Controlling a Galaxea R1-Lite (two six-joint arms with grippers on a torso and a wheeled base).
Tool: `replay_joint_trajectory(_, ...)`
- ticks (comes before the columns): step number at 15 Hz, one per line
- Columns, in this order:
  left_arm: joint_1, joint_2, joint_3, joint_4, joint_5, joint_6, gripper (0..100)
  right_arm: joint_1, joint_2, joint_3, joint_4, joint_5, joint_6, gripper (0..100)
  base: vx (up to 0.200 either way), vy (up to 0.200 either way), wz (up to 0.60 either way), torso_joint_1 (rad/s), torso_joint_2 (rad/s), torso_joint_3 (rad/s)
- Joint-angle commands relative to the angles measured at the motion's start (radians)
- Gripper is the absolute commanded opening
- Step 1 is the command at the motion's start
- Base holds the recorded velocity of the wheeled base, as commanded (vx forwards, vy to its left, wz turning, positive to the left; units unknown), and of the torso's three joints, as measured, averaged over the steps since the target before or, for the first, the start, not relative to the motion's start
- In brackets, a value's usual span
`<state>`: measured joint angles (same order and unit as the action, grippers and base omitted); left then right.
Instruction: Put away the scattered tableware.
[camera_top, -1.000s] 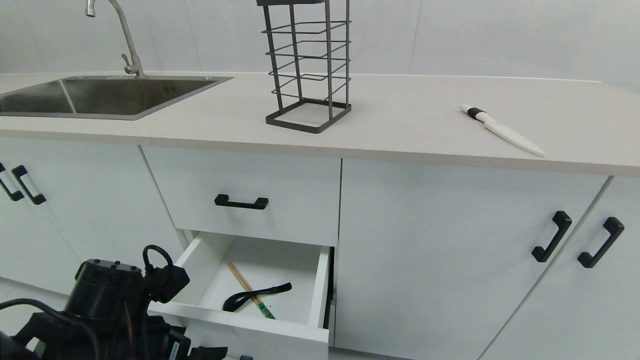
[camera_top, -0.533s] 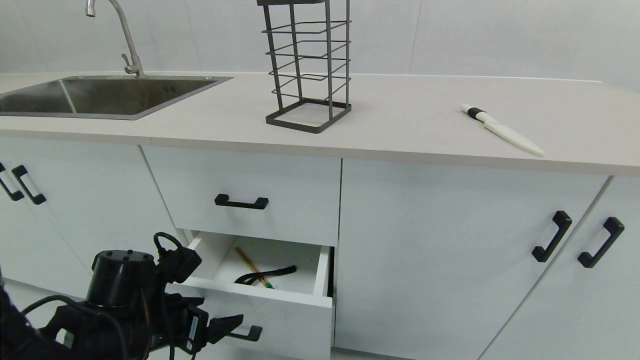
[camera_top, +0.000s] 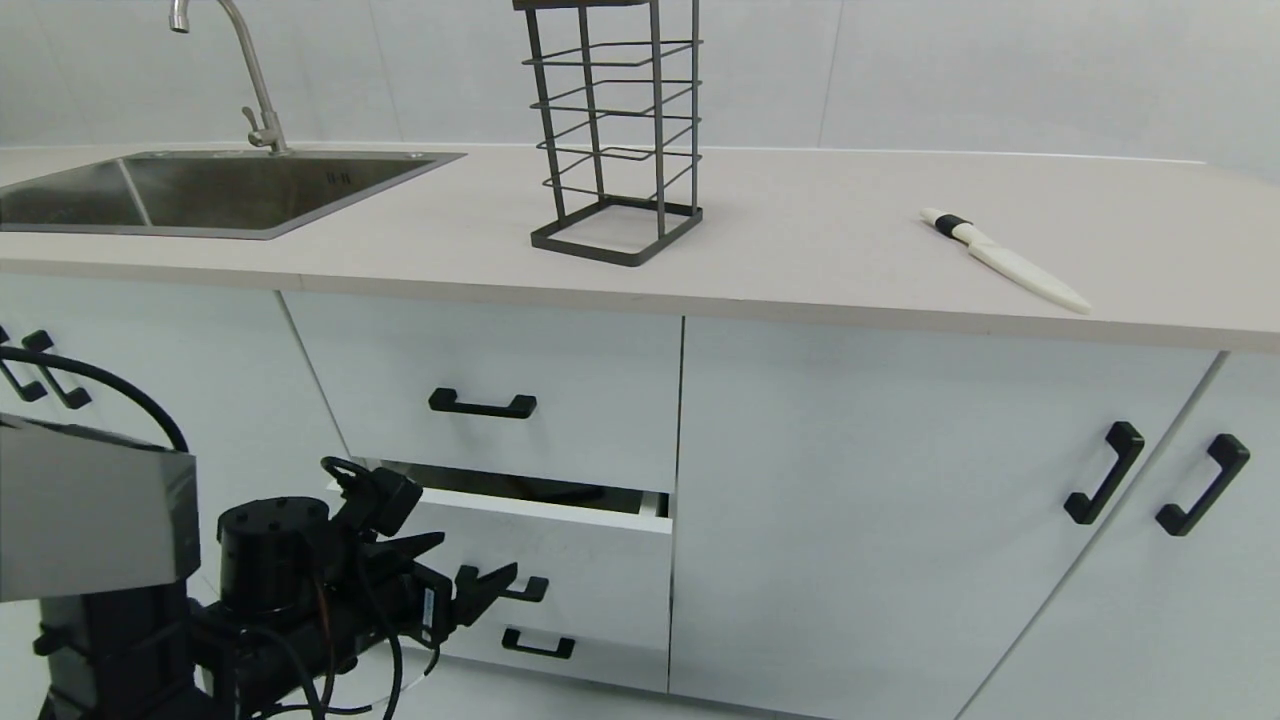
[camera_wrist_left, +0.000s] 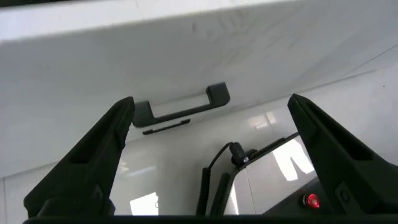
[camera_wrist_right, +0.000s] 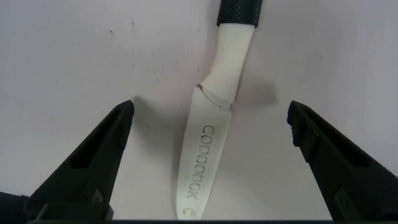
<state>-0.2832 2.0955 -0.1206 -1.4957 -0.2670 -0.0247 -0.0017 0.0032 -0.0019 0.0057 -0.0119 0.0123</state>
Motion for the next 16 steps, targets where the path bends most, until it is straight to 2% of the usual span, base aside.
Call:
replay_joint_trajectory(1, -0.001, 0.074, 0.006, -0.008, 0.0, -0.001, 100, 0.0, 0.001, 0.0, 0.0, 0.0, 0.0, 100, 0.0, 0.0, 0.0, 0.0, 0.0, 0.0)
replay_joint_trajectory(6, 0.002, 0.081, -0.062, -0.006, -0.001, -0.003, 100, 0.0, 0.001, 0.0, 0.0, 0.0, 0.0, 100, 0.0, 0.0, 0.0, 0.0, 0.0, 0.0)
replay_joint_trajectory(16, 0.016, 0.169, -0.266, -0.009, -0.001, -0.003, 100, 0.0, 0.001, 0.0, 0.0, 0.0, 0.0, 100, 0.0, 0.0, 0.0, 0.0, 0.0, 0.0)
